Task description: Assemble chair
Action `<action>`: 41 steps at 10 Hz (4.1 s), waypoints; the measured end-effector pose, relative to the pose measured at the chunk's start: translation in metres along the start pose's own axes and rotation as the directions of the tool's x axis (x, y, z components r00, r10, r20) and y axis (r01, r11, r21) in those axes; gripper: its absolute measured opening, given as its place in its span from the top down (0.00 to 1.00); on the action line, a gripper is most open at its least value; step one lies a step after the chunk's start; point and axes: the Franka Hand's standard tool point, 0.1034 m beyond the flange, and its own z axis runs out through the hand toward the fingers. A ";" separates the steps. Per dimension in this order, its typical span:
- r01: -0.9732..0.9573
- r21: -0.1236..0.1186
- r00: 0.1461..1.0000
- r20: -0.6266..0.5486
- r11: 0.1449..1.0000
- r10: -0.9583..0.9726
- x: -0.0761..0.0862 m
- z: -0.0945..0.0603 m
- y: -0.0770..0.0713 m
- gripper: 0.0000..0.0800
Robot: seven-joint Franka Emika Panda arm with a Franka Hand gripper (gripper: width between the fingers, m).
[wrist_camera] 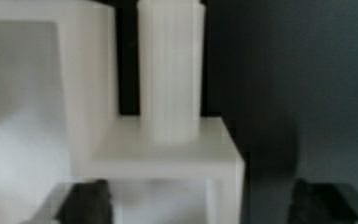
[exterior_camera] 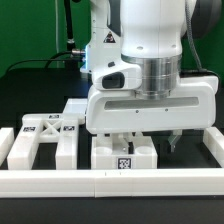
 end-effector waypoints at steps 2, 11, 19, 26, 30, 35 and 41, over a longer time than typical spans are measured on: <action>0.000 0.000 1.000 0.000 1.000 0.000 0.000 0.000 0.000 0.59; -0.022 0.011 1.000 -0.010 1.000 0.022 0.011 0.000 -0.032 0.96; -0.012 0.027 0.999 -0.049 1.000 0.013 0.037 -0.002 -0.086 0.96; 0.022 0.029 0.995 -0.099 0.999 -0.019 0.047 -0.048 -0.072 0.40; 0.044 0.019 0.995 -0.092 0.999 -0.042 0.013 -0.077 -0.064 0.19; 0.031 0.002 0.998 -0.057 1.000 -0.031 -0.029 -0.065 -0.043 0.19; 0.073 -0.015 0.997 -0.021 0.997 -0.073 -0.074 -0.059 -0.010 0.19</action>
Offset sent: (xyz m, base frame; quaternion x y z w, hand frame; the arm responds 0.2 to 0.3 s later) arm 0.0000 0.0000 0.0000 0.0000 0.0000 0.0000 1.0000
